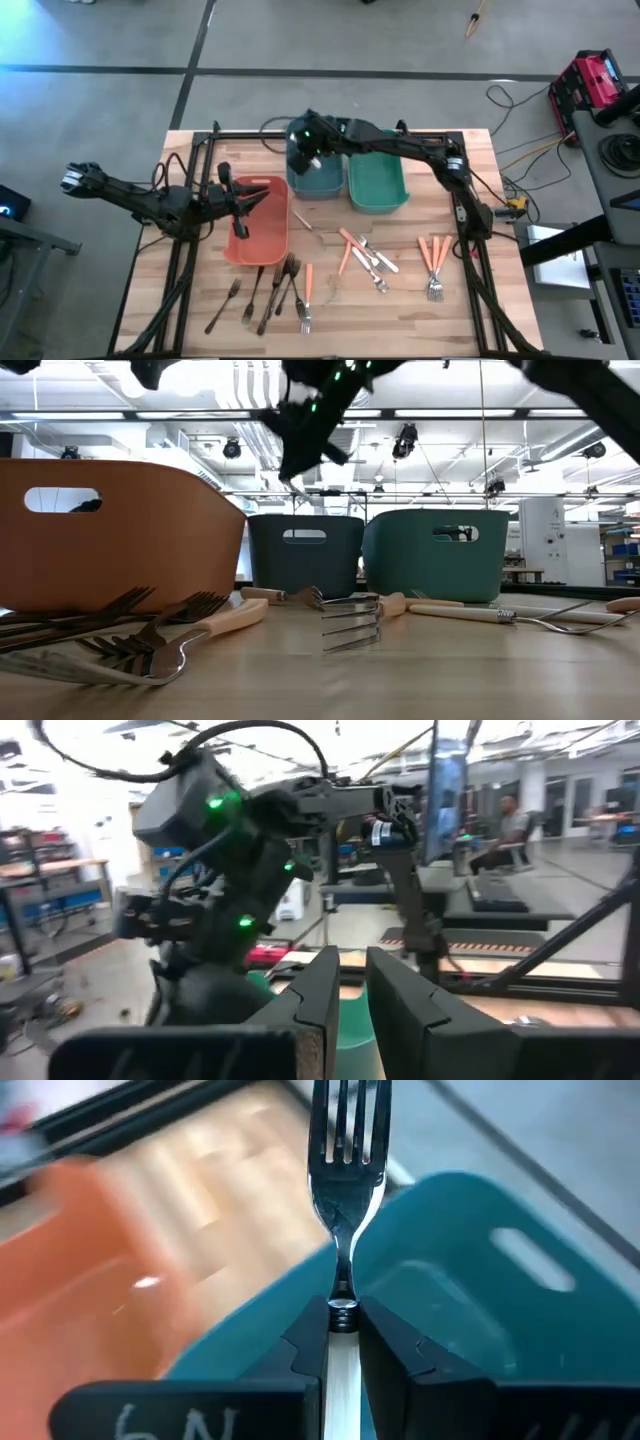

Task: Sort silverware by color (type)
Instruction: Put the white fork into the blue bin

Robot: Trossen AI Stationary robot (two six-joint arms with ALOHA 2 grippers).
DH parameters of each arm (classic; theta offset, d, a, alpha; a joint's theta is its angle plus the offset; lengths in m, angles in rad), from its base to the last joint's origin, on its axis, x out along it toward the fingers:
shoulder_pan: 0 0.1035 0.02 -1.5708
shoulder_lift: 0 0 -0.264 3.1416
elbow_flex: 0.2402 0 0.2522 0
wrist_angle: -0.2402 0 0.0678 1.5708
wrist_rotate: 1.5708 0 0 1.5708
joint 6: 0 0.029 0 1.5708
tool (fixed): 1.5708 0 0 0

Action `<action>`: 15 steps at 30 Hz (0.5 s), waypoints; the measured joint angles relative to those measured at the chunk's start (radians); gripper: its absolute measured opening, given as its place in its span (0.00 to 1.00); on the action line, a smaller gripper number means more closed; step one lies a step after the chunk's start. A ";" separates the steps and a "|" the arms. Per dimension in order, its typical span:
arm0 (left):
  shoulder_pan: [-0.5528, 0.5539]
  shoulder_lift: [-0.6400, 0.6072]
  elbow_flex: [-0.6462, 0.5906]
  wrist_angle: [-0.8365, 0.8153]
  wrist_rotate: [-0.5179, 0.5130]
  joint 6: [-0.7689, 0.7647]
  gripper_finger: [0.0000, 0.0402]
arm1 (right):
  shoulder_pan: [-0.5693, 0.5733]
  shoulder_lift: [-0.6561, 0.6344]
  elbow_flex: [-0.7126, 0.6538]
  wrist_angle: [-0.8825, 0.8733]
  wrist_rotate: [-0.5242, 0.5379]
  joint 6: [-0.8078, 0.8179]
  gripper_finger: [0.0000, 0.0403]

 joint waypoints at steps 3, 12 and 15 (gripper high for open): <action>0.000 -0.022 -0.015 -0.022 -0.058 0.000 0.09 | -0.036 0.041 0.041 -0.015 0.073 0.088 0.07; 0.000 -0.055 -0.022 -0.113 -0.202 -0.034 0.09 | -0.101 0.100 0.045 -0.090 0.069 0.327 0.07; 0.000 -0.052 -0.022 -0.116 -0.226 -0.034 0.09 | -0.095 0.104 0.045 -0.092 0.064 0.353 0.07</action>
